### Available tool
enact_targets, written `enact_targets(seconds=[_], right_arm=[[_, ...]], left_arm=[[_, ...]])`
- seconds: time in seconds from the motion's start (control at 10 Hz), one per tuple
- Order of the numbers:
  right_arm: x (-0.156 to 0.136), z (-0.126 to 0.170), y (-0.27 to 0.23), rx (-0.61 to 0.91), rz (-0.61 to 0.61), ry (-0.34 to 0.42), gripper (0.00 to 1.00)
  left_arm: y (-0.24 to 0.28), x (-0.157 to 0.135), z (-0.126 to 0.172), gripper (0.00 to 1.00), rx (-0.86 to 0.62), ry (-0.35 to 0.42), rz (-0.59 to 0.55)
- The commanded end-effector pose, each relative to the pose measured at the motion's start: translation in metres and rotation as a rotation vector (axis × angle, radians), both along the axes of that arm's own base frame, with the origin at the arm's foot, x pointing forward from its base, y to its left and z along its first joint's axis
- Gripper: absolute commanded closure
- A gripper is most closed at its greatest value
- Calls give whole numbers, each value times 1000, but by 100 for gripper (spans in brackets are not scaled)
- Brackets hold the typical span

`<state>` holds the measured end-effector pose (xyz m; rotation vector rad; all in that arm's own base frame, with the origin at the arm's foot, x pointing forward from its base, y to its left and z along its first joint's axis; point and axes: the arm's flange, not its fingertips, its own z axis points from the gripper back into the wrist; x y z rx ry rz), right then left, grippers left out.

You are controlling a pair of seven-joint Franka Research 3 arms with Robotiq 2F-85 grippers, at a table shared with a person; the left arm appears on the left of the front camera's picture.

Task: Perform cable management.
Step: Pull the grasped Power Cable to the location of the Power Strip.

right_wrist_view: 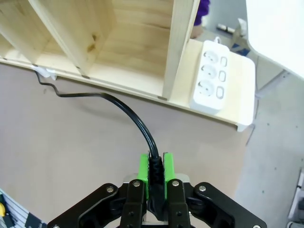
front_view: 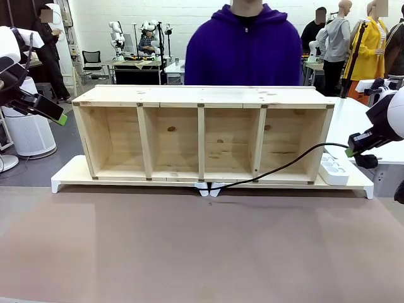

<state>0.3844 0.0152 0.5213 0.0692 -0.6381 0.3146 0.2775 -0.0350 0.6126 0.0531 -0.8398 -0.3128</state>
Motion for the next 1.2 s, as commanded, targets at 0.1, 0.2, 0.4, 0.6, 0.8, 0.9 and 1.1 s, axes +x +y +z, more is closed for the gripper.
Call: enact_targets(seconds=[0.1,0.2,0.4,0.6,0.8,0.9,1.1], right_arm=[[-7,7,-2,6,2,4,85],[-7,7,-2,6,2,4,85],[-6,6,0,3,4,1,85],[-11,14,-47,57,-62,-7,85],[-10,26,-81,97,-83,-9,85],[-5,29,-92,108,-63,2,85],[20,40,-111,121,-43,6,85]], left_arm=[[0,0,0,0,-12,-5,7],[0,0,0,0,-12,-5,7],[0,0,0,0,-12,-5,7],[0,0,0,0,-12,-5,7],[0,0,0,0,-12,-5,7],[0,0,0,0,-12,-5,7],[0,0,0,0,-12,-5,7]])
